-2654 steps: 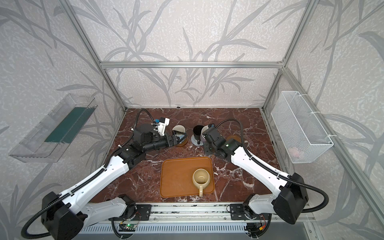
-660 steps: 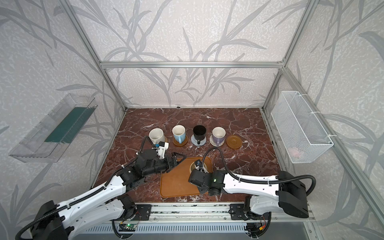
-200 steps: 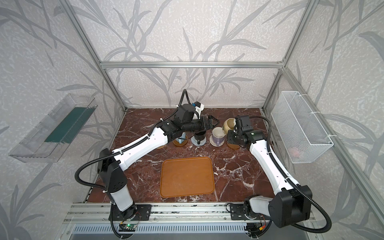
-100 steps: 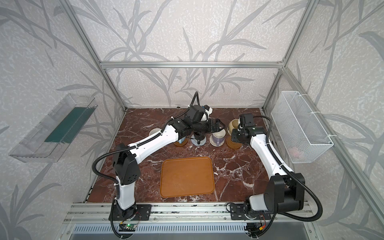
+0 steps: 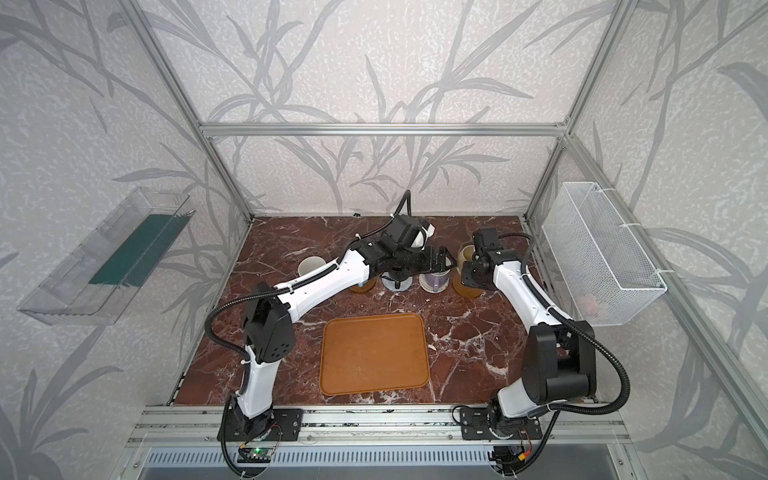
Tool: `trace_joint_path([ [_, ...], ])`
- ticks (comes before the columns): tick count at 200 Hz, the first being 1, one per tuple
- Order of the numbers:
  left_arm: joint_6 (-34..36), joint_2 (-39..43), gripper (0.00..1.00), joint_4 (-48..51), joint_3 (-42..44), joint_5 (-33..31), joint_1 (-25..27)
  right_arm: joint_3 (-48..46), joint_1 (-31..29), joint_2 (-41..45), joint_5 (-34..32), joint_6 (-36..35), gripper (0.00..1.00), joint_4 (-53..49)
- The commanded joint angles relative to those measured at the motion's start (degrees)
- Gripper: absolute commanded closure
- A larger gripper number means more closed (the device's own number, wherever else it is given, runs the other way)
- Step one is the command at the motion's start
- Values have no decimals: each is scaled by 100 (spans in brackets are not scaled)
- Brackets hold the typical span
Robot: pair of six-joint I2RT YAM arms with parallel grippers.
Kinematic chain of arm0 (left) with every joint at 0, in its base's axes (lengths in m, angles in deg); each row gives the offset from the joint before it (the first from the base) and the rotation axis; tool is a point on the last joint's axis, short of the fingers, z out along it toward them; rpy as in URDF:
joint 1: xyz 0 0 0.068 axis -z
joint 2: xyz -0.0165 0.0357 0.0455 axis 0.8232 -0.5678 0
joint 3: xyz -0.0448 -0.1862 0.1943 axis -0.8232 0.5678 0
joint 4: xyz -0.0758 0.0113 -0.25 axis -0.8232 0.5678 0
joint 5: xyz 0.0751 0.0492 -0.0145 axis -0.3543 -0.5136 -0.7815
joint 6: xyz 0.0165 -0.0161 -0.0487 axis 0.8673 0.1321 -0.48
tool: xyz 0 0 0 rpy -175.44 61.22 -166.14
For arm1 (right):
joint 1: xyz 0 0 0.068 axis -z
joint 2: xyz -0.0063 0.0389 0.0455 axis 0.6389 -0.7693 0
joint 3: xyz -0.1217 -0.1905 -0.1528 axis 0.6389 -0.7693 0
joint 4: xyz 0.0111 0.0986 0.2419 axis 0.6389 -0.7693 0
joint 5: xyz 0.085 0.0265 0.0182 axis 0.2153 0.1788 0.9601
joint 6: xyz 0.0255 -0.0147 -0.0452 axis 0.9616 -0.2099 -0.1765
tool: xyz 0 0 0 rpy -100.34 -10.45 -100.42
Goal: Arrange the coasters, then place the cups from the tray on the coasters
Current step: 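Lower the cream mug onto the brown wooden coaster beside the lavender mug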
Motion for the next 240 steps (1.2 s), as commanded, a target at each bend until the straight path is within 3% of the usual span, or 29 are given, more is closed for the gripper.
trace_joint_path([
  [1, -14, 1, 1, -41, -47, -97, 27, 148, 35, 25, -136, -67, 100, 373],
  [130, -173, -56, 2, -217, 92, -118, 13, 65, 132, -697, -70, -159, 100, 491],
  [240, -259, 30, 2, -345, 206, -94, 9, -146, 140, -768, -114, -208, 100, 511],
])
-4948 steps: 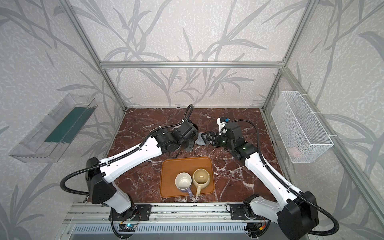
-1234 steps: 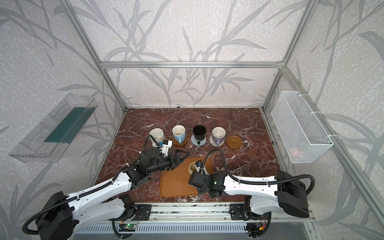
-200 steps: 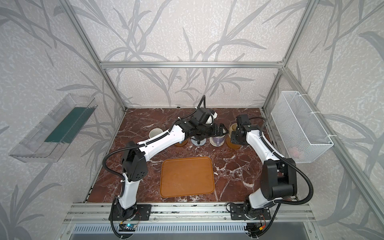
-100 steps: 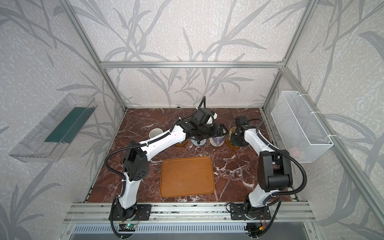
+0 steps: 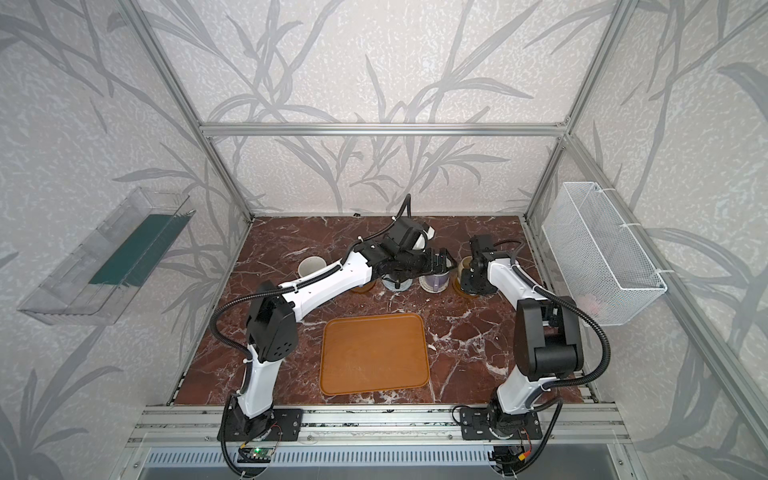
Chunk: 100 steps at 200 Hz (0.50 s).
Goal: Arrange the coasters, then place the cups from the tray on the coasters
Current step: 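Lower the cream mug onto the brown wooden coaster beside the lavender mug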
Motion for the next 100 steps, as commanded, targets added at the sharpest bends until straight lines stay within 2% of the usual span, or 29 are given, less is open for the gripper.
trace_joint_path([
  [1, -47, 132, 2, -89, 75, -48, 9, 22, 20, 34, -46, -67, 100, 187],
  [53, 21, 228, 2, -114, 223, -192, -8, -424, 12, 215, -25, -107, 100, 186],
  [88, 141, 328, 2, -50, 274, -408, -13, -392, 12, 185, 56, -218, 100, 137],
  [100, 149, 382, 2, -75, 330, -408, -18, -311, 12, 114, 116, -236, 95, 82],
])
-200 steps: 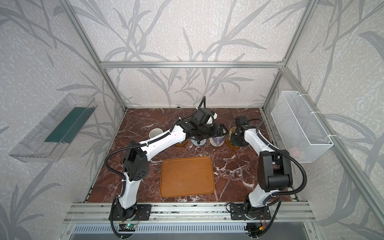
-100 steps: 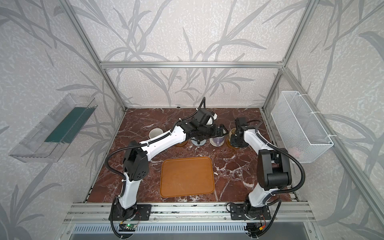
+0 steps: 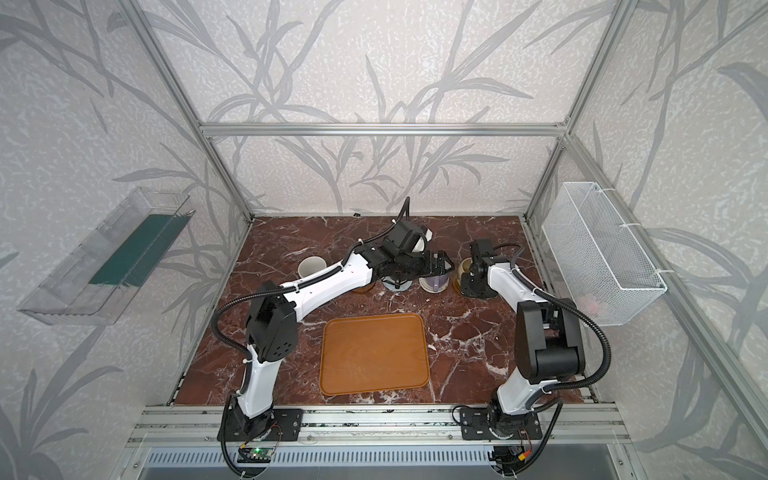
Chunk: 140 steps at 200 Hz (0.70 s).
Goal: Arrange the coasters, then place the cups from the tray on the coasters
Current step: 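Lower the cream mug onto the brown wooden coaster beside the lavender mug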
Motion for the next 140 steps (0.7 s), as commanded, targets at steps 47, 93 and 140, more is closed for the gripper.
trace_joint_path([
  [47, 43, 478, 2, -176, 333, -119, -18, 133, 12, -116, 19, -133, 81, -264],
  [93, 39, 546, 2, -271, 453, -178, -24, 98, 12, -128, 6, -140, 72, -252],
  [140, 13, 652, 2, -350, 597, -135, -29, 143, 12, -93, -308, -95, 71, -380],
])
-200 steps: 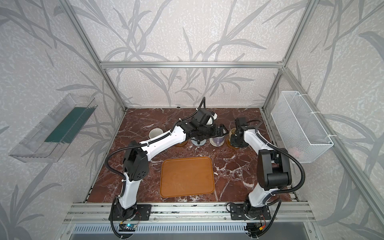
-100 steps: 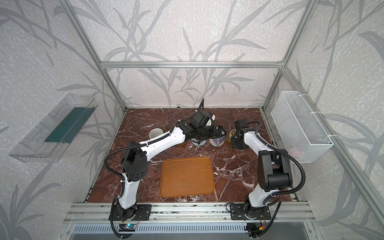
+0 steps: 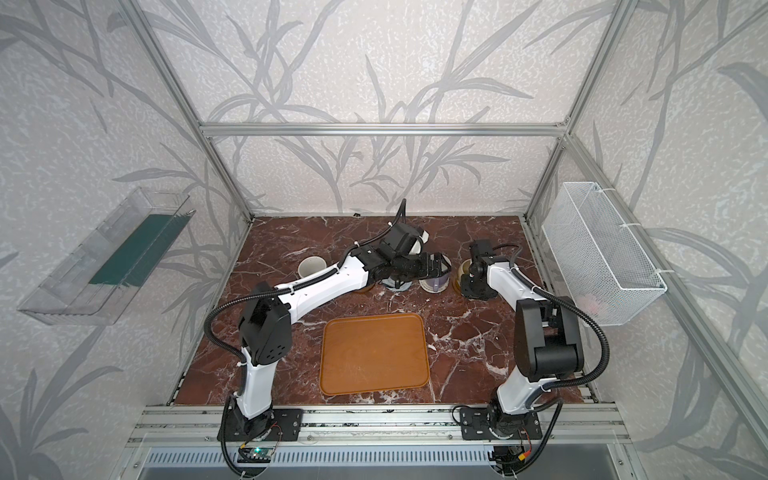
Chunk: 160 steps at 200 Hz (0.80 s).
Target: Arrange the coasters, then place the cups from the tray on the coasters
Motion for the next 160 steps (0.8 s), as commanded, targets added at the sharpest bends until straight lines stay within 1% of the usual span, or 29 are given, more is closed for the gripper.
trace_joint_path([
  [1, -9, 380, 2, -139, 136, -55, -28, 109, 12, -5, -275, 13, 71, -227],
  [29, 3, 530, 2, -184, 280, -117, -35, 87, 12, 116, -254, 6, 71, -186],
  [38, 66, 621, 2, -98, 314, -283, -31, 75, 12, 175, -215, 11, 70, -162],
  [51, 178, 783, 2, -24, 428, -510, -16, 2, -35, 364, -85, -2, 65, -36],
  [63, 292, 954, 2, 24, 545, -731, -22, -77, -124, 599, -90, 25, 58, 90],
  [65, 314, 985, 1, 33, 563, -771, -22, -91, -139, 641, -92, 26, 54, 107],
  [70, 364, 1055, 1, 58, 600, -851, -19, -118, -167, 734, -107, 44, 50, 141],
  [74, 409, 1103, 2, 83, 626, -905, -15, -124, -182, 810, -117, 60, 41, 151],
  [77, 434, 1143, 2, 112, 643, -954, -20, -129, -188, 868, -119, 83, 39, 143],
  [95, 630, 1413, 1, 205, 776, -1197, -20, -105, -195, 1162, -108, 240, 37, -37],
  [104, 745, 1618, 1, 197, 937, -1417, -21, -112, -220, 1345, -84, 261, 37, -117],
  [133, 1302, 2588, 1, -294, 1976, -2243, -87, -262, -416, 2097, -189, 232, 36, -217],
  [136, 1373, 2713, 1, -329, 2114, -2328, -96, -288, -438, 2174, -184, 243, 33, -205],
  [139, 1442, 2824, 1, -342, 2231, -2414, -104, -328, -463, 2261, -176, 256, 25, -186],
  [148, 1693, 3176, 1, -362, 2580, -2661, -151, -469, -542, 2511, -155, 258, 14, -100],
  [160, 2109, 3645, 1, -387, 3076, -2876, -261, -667, -682, 2841, -204, 292, 5, -5],
])
